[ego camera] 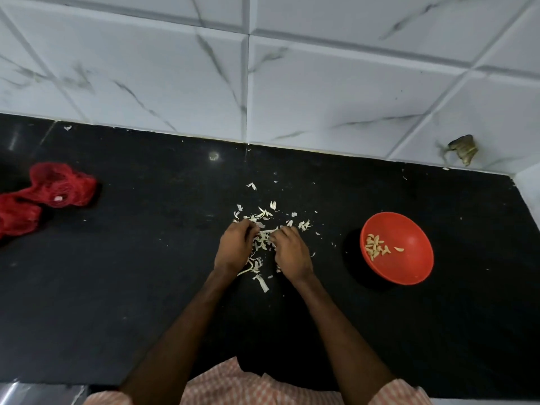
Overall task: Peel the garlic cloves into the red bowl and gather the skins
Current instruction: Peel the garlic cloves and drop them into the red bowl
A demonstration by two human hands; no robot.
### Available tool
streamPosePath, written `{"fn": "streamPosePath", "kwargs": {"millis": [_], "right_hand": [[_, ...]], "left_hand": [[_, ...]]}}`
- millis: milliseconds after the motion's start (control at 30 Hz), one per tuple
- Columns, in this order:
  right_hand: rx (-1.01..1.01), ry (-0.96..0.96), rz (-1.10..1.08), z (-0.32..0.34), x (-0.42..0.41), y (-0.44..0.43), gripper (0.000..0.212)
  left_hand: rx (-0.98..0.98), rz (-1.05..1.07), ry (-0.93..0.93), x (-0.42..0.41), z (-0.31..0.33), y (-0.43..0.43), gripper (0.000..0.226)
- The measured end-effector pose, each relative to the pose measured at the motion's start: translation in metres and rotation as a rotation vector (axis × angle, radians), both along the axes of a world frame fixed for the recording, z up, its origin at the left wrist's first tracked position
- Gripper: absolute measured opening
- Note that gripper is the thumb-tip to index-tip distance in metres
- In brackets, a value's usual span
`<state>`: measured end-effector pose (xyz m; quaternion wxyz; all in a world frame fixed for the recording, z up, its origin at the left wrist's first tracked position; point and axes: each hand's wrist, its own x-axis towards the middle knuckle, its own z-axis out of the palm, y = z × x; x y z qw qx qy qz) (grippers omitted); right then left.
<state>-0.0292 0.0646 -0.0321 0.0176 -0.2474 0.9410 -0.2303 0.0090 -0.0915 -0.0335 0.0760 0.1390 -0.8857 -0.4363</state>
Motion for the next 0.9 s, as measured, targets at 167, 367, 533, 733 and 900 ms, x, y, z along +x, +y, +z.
{"fn": "streamPosePath", "kwargs": {"millis": [167,367,533,733,900], "right_hand": [[-0.086,-0.010,-0.024,0.016,-0.029,-0.012,0.052],[-0.219,-0.097,-0.123,0.031,-0.052,-0.034,0.017],[-0.645,-0.398,-0.194,0.042,-0.036,-0.034,0.014],[-0.664,-0.376,-0.238,0.050,-0.024,-0.016,0.006],[-0.636,-0.392,-0.320,0.059,-0.018,0.004,0.004]], "left_hand": [[0.297,0.286,0.035,0.000,0.006,-0.002,0.010],[0.319,0.368,0.044,-0.011,0.029,-0.016,0.004],[0.267,0.256,0.059,-0.013,0.042,-0.003,0.004],[0.240,0.161,0.038,-0.008,0.046,0.019,0.008],[0.147,0.081,0.054,-0.003,0.056,0.041,0.010]]}}
